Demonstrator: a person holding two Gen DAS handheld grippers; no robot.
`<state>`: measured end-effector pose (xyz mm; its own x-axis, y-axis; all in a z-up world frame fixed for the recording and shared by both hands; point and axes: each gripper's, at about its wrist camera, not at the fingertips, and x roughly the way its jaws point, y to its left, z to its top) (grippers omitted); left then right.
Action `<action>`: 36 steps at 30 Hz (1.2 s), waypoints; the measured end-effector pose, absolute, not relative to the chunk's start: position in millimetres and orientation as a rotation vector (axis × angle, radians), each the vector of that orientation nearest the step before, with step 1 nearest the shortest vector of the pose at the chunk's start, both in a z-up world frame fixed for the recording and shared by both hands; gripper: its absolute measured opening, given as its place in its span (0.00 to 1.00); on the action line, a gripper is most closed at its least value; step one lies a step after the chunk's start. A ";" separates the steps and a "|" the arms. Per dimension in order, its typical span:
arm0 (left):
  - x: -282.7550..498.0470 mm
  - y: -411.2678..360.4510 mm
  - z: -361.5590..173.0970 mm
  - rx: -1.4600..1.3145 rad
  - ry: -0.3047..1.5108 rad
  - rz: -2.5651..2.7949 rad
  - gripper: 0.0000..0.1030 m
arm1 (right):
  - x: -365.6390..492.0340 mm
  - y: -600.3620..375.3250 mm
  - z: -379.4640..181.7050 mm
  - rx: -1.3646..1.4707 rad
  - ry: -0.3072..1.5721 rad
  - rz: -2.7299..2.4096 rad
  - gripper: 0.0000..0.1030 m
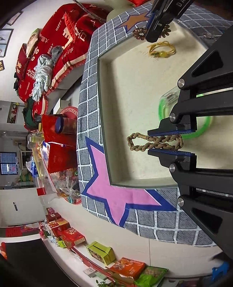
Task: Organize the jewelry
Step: 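Lower both bracelets into the grey tray and open both grippers, then withdraw both tools from the tray back over the table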
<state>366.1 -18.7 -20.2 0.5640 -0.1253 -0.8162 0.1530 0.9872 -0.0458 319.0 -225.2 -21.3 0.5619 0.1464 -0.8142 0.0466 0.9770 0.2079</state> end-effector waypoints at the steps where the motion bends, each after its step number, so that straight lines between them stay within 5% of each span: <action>1: 369.1 -20.3 -22.9 0.037 0.959 -0.159 0.31 | 323.4 -225.0 -23.7 0.207 0.980 0.053 0.24; 13: 374.2 -27.8 -40.3 0.080 0.985 -0.126 0.31 | 336.8 -227.0 -50.5 0.189 1.033 0.021 0.25; 22: 364.8 -25.9 -43.3 0.087 0.983 -0.105 0.32 | 326.9 -224.0 -39.5 0.210 1.008 0.040 0.58; 30: 361.0 -24.2 -39.2 0.065 0.975 -0.110 0.32 | 309.7 -224.4 -11.2 0.244 0.940 0.057 0.66; 31: 360.0 -24.3 -37.6 0.066 0.972 -0.111 0.46 | 308.4 -225.3 -8.7 0.250 0.937 0.059 0.68; 32: 359.0 -23.6 -36.0 0.068 0.966 -0.106 0.81 | 305.9 -226.1 -5.7 0.255 0.931 0.059 0.69; 33: 356.9 -22.0 -32.8 0.063 0.952 -0.098 0.98 | 303.7 -226.3 -3.6 0.257 0.927 0.059 0.71; 36: 348.4 -22.2 -18.9 0.056 0.903 -0.116 1.00 | 295.4 -227.4 0.7 0.255 0.916 0.057 0.77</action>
<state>348.4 -22.2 -18.9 0.6132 -0.0771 -0.7861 0.1244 0.9922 -0.0002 295.4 -227.4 0.7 0.6095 0.1565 -0.7772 0.0598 0.9685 0.2419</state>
